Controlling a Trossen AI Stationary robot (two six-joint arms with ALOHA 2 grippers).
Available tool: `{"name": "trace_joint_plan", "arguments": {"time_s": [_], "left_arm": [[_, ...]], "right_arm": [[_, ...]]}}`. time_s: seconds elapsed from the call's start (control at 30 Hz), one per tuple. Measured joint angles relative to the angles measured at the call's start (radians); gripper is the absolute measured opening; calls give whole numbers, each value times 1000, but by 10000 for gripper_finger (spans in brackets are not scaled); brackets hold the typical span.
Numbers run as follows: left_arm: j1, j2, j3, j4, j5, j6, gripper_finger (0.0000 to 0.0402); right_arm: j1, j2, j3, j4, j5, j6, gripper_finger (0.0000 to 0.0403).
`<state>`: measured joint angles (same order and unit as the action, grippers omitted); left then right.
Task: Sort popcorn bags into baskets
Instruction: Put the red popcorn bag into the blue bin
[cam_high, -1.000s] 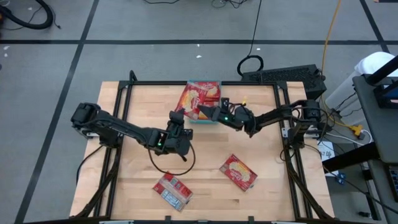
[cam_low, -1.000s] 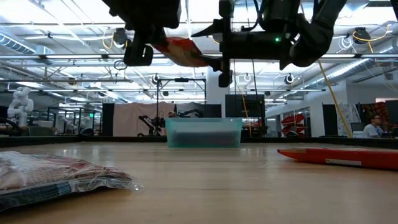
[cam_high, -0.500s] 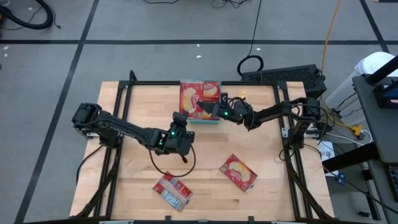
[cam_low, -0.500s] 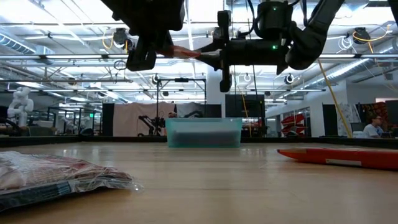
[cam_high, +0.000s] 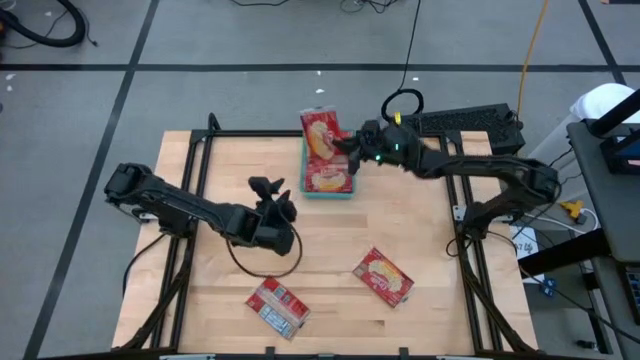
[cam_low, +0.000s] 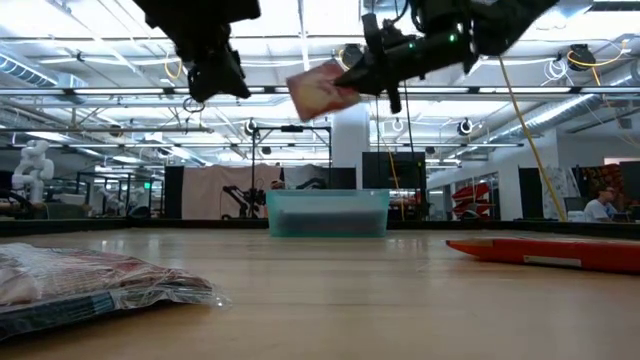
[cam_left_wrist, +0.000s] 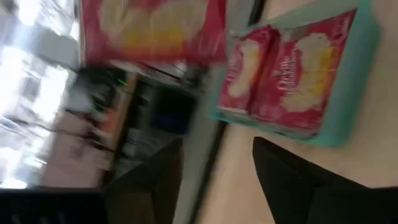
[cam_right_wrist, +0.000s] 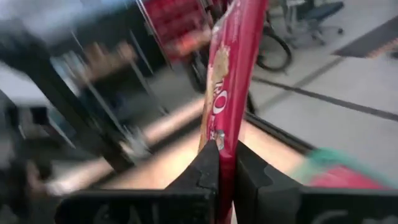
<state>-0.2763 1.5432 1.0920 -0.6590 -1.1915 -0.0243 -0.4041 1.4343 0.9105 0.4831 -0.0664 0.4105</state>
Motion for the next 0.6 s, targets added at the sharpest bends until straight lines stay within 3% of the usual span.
{"name": "trace_joint_plan", "arguments": {"time_s": [0.13, 0.33, 0.43, 0.6], "left_arm": [[24, -55, 0, -93, 129, -194, 182], [41, -120, -2, -170, 229, -411, 144], [41, -162, -49, -173, 293, -450, 126], [51, -288, -196, -7, 422, -412, 101]], "right_arm": [[-65, -24, 151, -345, -91, -191, 6], [-153, 42, 364, -682, -256, -396, 6], [-177, 97, 460, -801, -300, -479, 6], [-185, 181, 571, -937, -370, -580, 7]]}}
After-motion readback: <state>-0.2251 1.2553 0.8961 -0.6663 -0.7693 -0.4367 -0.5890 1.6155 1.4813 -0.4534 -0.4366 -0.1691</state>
